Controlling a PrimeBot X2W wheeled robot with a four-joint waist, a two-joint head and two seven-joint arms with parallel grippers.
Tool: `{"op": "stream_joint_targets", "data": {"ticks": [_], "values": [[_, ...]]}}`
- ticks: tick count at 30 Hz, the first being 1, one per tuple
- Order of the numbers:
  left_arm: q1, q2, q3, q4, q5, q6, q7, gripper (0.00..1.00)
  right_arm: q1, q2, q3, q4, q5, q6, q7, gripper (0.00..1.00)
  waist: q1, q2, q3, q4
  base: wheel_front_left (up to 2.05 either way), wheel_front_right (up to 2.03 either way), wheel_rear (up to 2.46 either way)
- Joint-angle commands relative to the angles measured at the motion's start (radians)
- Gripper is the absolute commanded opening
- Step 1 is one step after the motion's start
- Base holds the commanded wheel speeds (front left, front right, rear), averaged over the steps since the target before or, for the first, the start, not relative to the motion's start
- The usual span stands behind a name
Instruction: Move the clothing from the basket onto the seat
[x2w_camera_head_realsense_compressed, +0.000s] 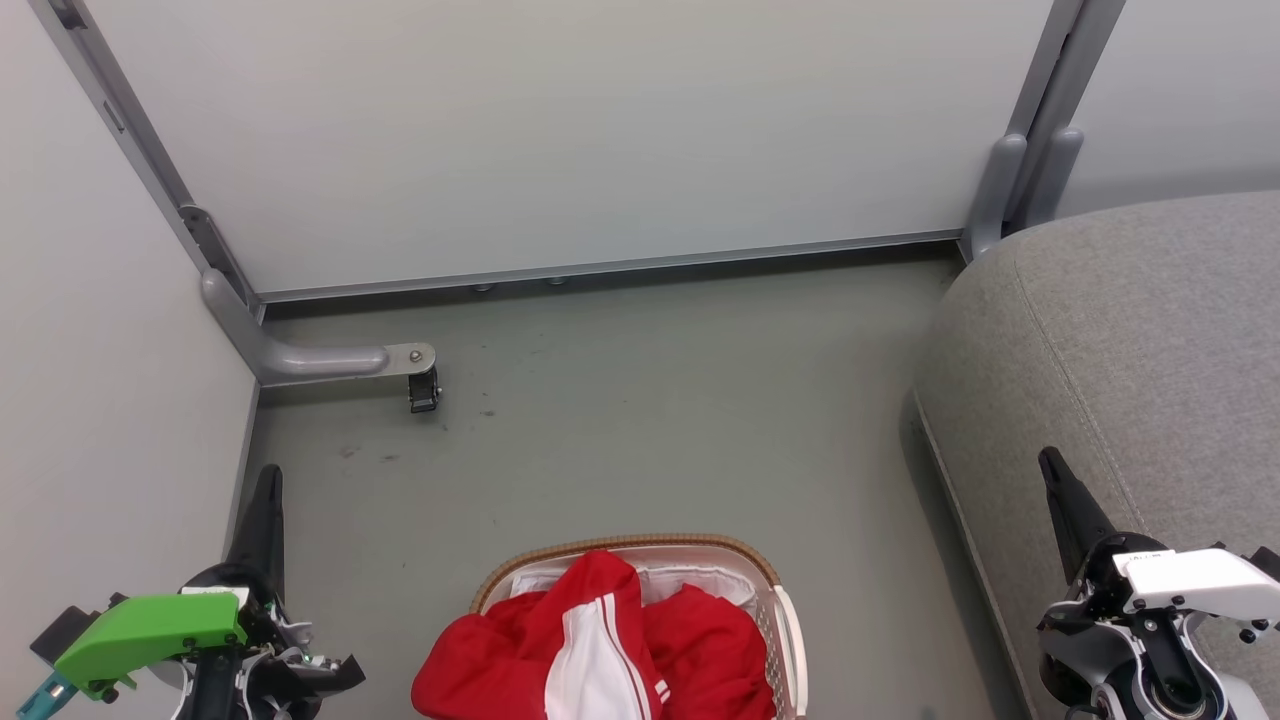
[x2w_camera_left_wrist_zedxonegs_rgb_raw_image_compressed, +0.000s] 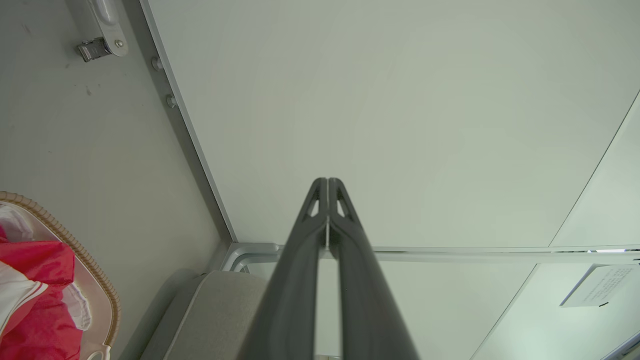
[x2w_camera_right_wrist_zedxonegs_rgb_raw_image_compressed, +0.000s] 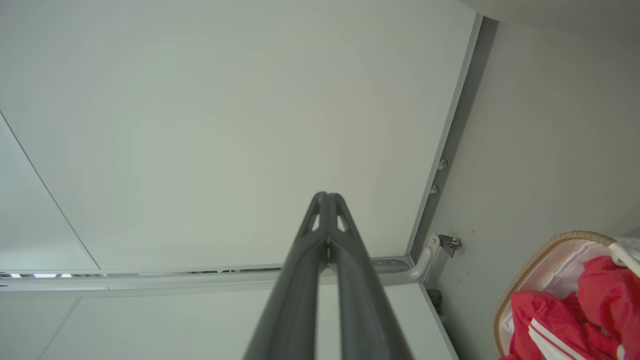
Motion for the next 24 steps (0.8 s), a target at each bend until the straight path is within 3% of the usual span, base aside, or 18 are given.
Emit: {"op": "stream_joint_targets", "data": {"ticks": [1, 24], "values": [[-0.012, 0.006, 0.002, -0.001, -0.003, -0.005, 0.002, 0.00, -0.007, -0.006, -0.001, -0.004, 0.003, 0.000, 0.000, 0.00, 0.0000, 0.0000, 0.000, 0.000, 0.00, 0.00, 0.00], [-0.012, 0.006, 0.002, -0.001, -0.003, -0.005, 0.002, 0.00, -0.007, -0.006, -0.001, -0.004, 0.003, 0.000, 0.000, 0.00, 0.0000, 0.0000, 0.000, 0.000, 0.00, 0.00, 0.00]]}}
